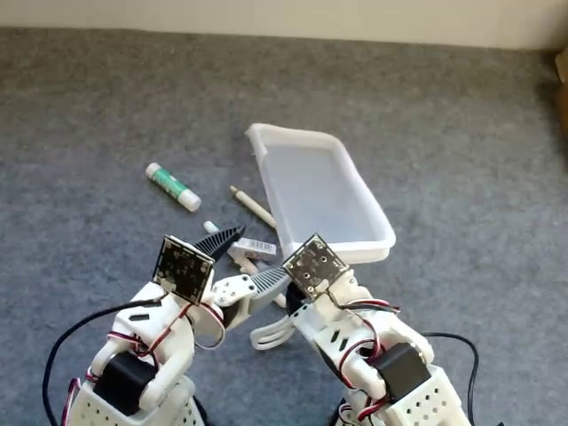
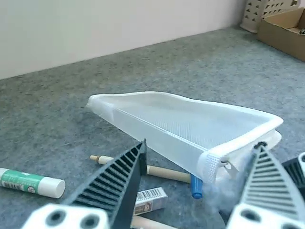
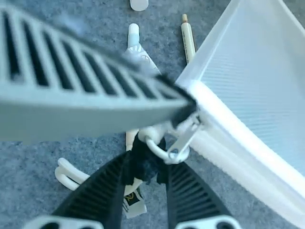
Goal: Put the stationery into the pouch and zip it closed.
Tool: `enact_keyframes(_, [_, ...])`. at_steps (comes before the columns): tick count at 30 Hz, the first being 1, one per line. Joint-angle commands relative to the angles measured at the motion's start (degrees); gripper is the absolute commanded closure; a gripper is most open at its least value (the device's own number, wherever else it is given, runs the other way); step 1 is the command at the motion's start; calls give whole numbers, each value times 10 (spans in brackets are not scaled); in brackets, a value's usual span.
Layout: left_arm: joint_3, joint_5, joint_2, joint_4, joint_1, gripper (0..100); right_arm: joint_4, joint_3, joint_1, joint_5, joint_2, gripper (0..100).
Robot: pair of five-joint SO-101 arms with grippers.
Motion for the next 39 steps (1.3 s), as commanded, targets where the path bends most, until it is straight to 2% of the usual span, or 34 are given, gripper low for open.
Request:
enact_keyframes(1, [-9,6,-3,17,7,681,-19,-7,-4,8,-8,993])
enact_keyframes(7, [25,-30,-3,13,7,681,-19,-7,-4,6,-8,993])
enact_keyframes(15, [45,-35,-3,7,5,681,-16,-7,-6,5,-8,993])
enact_keyframes(20, [76,-34,-3,-47,-42,681,-15,-7,-6,5,-8,993])
enact_keyframes(25, [83,-34,-3,-53,-50,687,-15,-6,-7,6,-8,993])
enact_keyframes(30, [79,-40,-4,-56,-50,780,-15,-3,-11,8,-8,993])
enact_keyframes(34, [91,-83,-4,-82,-47,827,-15,-2,-43,8,-8,993])
enact_keyframes(39, [99,-111,-4,-106,-50,928,-15,-2,-44,8,-8,993])
